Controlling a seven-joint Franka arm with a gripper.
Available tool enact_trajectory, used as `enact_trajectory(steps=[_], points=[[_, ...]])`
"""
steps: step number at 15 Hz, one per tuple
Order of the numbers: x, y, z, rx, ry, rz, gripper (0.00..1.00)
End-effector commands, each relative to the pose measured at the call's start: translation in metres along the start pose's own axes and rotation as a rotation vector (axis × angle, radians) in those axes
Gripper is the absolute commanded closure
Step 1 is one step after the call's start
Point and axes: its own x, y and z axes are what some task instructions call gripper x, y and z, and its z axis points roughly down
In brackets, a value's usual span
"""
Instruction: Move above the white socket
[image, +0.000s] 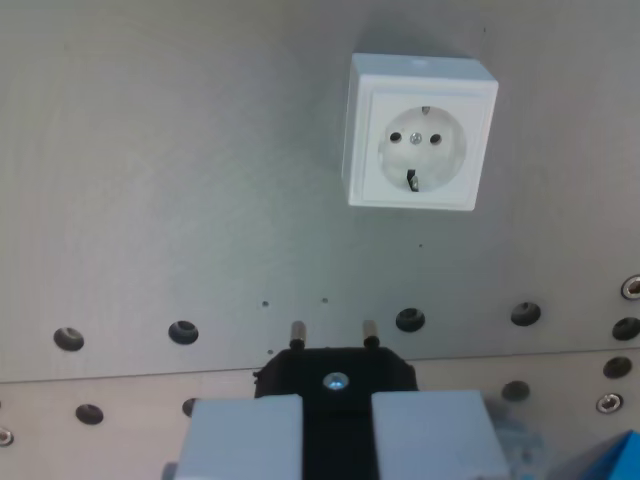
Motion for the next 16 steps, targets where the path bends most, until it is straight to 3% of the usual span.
enact_trajectory(steps=[1, 16], points=[[-0.002, 0.008, 0.016, -0.014, 0.097, 0.009, 1.0], [-0.003, 0.033, 0.088, -0.022, 0.114, 0.032, 1.0]])
